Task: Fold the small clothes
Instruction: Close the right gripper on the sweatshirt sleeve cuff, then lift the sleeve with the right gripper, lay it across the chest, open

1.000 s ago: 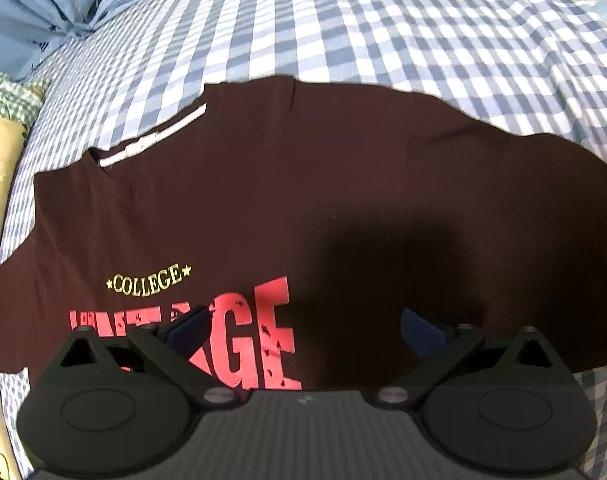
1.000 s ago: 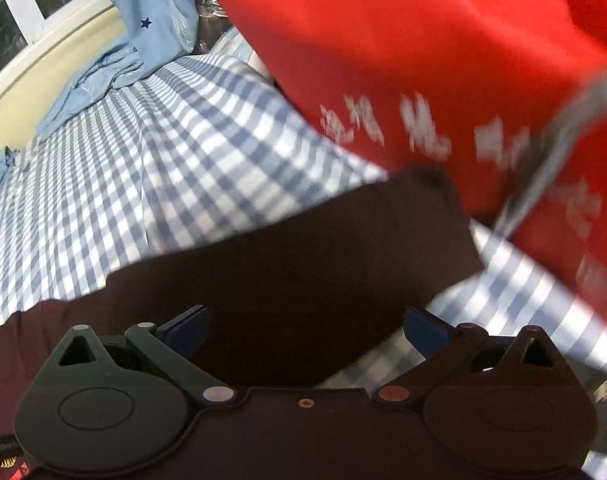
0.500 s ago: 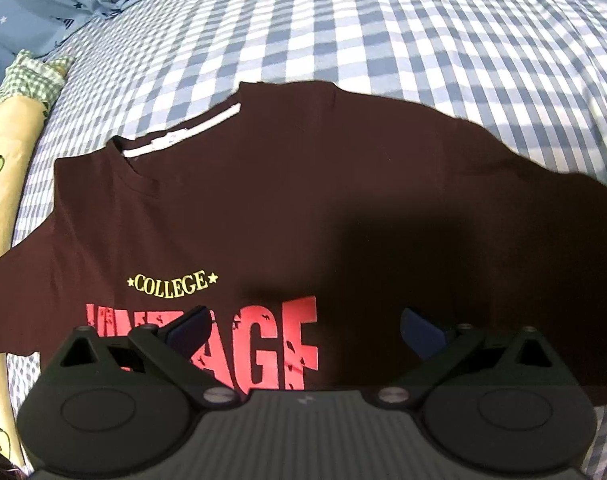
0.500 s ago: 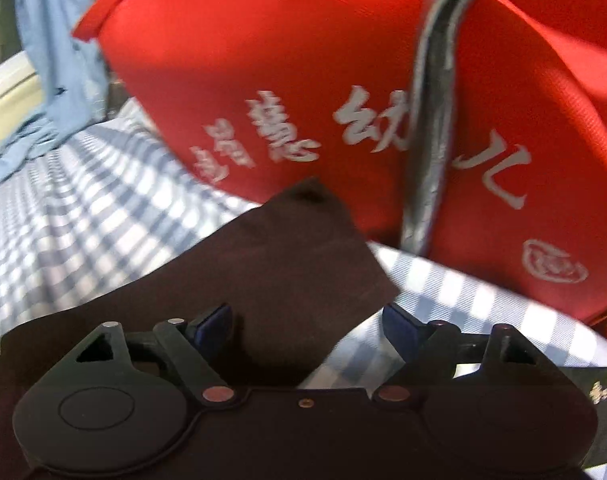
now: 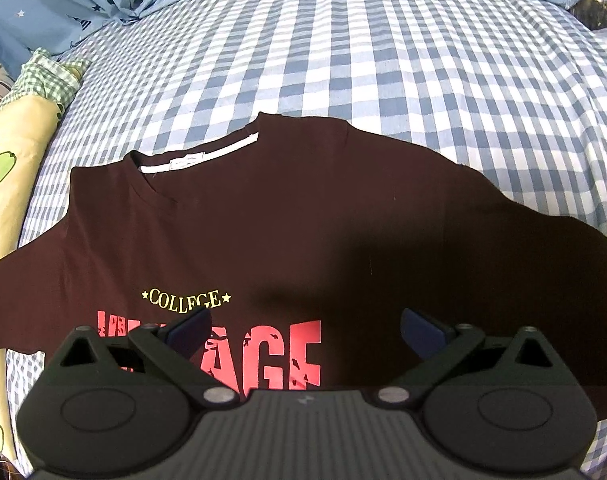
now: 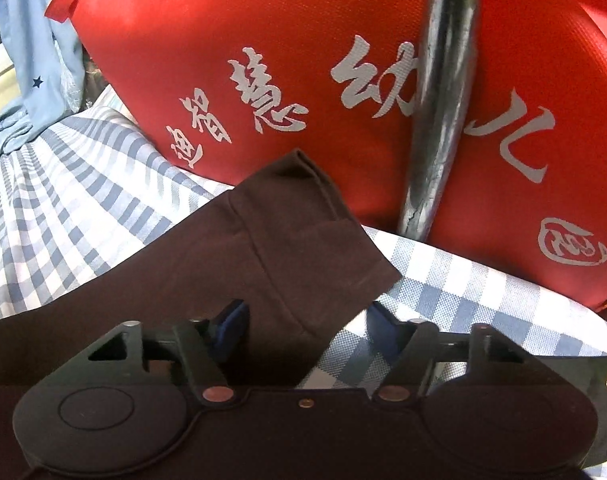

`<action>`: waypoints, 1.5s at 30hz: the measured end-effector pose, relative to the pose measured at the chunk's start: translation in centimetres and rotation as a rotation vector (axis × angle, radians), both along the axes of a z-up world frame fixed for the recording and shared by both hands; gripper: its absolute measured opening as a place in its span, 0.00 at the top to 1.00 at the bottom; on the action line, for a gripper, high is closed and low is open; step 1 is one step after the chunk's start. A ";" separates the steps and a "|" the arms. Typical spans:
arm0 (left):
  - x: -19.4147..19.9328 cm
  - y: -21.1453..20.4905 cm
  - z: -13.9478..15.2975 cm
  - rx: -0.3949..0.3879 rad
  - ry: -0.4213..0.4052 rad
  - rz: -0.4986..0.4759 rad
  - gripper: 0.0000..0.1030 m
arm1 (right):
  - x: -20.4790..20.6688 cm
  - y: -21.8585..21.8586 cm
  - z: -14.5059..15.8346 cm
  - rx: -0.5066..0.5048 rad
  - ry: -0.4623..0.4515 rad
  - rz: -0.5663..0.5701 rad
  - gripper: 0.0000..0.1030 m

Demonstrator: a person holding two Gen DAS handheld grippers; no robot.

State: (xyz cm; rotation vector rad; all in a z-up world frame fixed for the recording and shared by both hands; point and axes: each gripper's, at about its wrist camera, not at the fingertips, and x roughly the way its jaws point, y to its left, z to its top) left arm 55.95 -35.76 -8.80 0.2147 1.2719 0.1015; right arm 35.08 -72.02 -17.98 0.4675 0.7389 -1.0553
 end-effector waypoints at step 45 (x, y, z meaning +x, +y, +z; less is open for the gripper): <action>-3.6 23.7 7.7 -0.096 -0.170 0.046 0.01 | 8.8 33.6 18.4 -0.154 -0.293 0.862 0.92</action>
